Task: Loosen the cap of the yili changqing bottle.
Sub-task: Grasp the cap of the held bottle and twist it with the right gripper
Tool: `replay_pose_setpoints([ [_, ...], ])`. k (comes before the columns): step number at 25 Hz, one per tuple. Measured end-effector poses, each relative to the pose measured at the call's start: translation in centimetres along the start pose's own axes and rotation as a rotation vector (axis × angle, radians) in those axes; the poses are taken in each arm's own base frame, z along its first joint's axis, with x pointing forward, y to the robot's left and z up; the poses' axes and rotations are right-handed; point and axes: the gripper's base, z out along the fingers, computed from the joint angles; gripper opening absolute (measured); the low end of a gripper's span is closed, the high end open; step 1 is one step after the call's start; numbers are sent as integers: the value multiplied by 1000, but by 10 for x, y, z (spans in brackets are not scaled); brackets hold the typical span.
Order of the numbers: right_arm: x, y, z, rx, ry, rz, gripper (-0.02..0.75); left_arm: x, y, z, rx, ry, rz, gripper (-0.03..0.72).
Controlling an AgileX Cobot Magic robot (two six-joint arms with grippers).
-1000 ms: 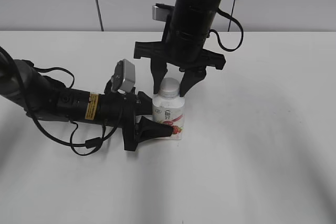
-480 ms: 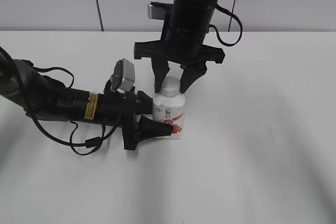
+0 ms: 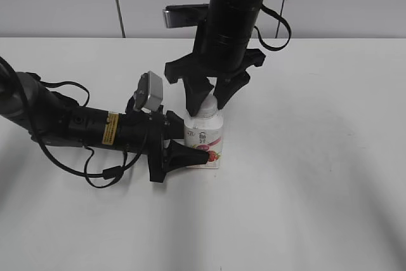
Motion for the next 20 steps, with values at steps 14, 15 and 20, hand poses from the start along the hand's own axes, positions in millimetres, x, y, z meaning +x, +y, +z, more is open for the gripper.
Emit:
replay_pose_setpoints([
  [14, 0, 0, -1, -2, -2, -587, 398, 0, -1, 0, 10, 4, 6, 388],
  [15, 0, 0, -1, -2, -2, -625, 397, 0, -1, 0, 10, 5, 6, 388],
  [20, 0, 0, -1, -1, -2, -790, 396, 1, -1, 0, 16, 10, 12, 386],
])
